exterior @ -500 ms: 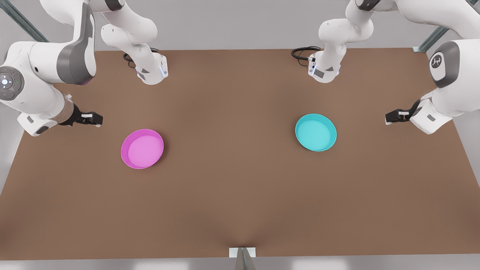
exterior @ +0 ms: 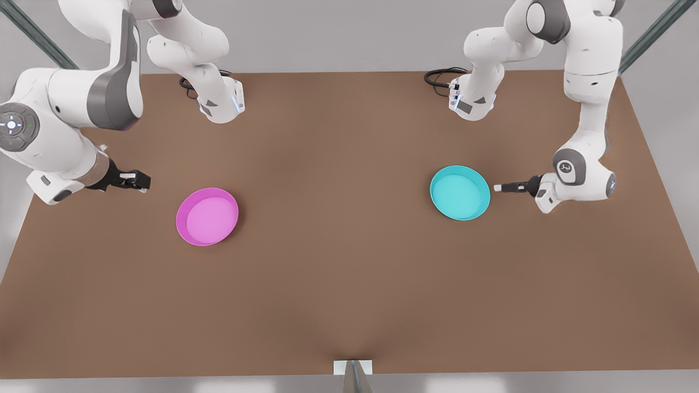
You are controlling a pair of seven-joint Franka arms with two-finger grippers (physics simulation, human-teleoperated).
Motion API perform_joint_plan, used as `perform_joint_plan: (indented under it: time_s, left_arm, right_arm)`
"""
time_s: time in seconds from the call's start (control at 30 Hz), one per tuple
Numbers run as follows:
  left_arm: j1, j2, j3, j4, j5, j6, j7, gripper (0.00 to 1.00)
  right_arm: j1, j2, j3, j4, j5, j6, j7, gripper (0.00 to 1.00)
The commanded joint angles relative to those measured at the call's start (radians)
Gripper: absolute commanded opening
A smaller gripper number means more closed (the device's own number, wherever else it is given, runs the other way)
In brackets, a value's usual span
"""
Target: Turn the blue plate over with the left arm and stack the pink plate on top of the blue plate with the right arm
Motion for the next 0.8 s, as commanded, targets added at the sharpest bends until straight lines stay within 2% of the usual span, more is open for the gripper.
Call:
perform_joint_plan:
  time_s: [0.0,0.03,0.17,0.37,0.4,0.43,0.47,0.6,0.63,0.67,0.77]
  left_arm:
    - [-0.016,-0.003,-0.001,-0.029,-0.14,0.218,0.927,1.0]
    - [-0.016,-0.003,0.001,-0.034,-0.142,0.178,0.929,1.0]
    - [-0.028,0.034,-0.017,-0.035,-0.211,0.194,0.905,1.0]
    - [-0.079,0.052,-0.017,-0.035,-0.208,0.24,0.837,1.0]
    - [-0.088,0.052,-0.017,-0.034,-0.208,0.251,0.825,0.93]
    - [-0.088,0.052,-0.017,-0.034,-0.206,0.254,0.815,0.81]
    - [-0.088,0.052,-0.017,-0.032,-0.203,0.271,0.815,0.77]
    - [-0.099,0.052,-0.02,-0.034,-0.2,0.334,0.815,0.77]
    - [-0.105,0.052,-0.02,-0.034,-0.199,0.345,0.815,0.74]
    - [-0.109,0.052,-0.02,-0.034,-0.199,0.343,0.815,0.68]
    - [-0.155,0.012,-0.019,-0.057,-0.191,0.357,0.776,0.68]
  right_arm:
    - [0.0,0.0,-0.001,0.0,0.0,0.004,0.006,1.0]
    - [0.0,0.006,-0.001,0.0,0.003,0.005,0.006,1.0]
    - [0.0,0.008,-0.001,0.0,0.005,0.007,0.006,1.0]
    - [-0.001,0.011,-0.001,-0.001,0.005,0.007,0.006,1.0]
    - [-0.001,0.014,-0.001,0.0,0.006,0.007,0.006,1.0]
    - [-0.003,0.014,-0.001,0.0,0.008,0.007,0.001,1.0]
    - [-0.003,0.014,-0.001,0.002,0.009,0.007,0.0,1.0]
    - [-0.008,0.014,-0.001,0.002,0.009,0.007,-0.002,1.0]
    - [-0.011,0.014,-0.001,0.002,0.009,0.007,-0.003,1.0]
    - [-0.011,0.014,-0.001,0.002,0.009,0.007,-0.003,1.0]
    - [-0.008,0.017,-0.001,0.0,0.011,0.007,-0.003,1.0]
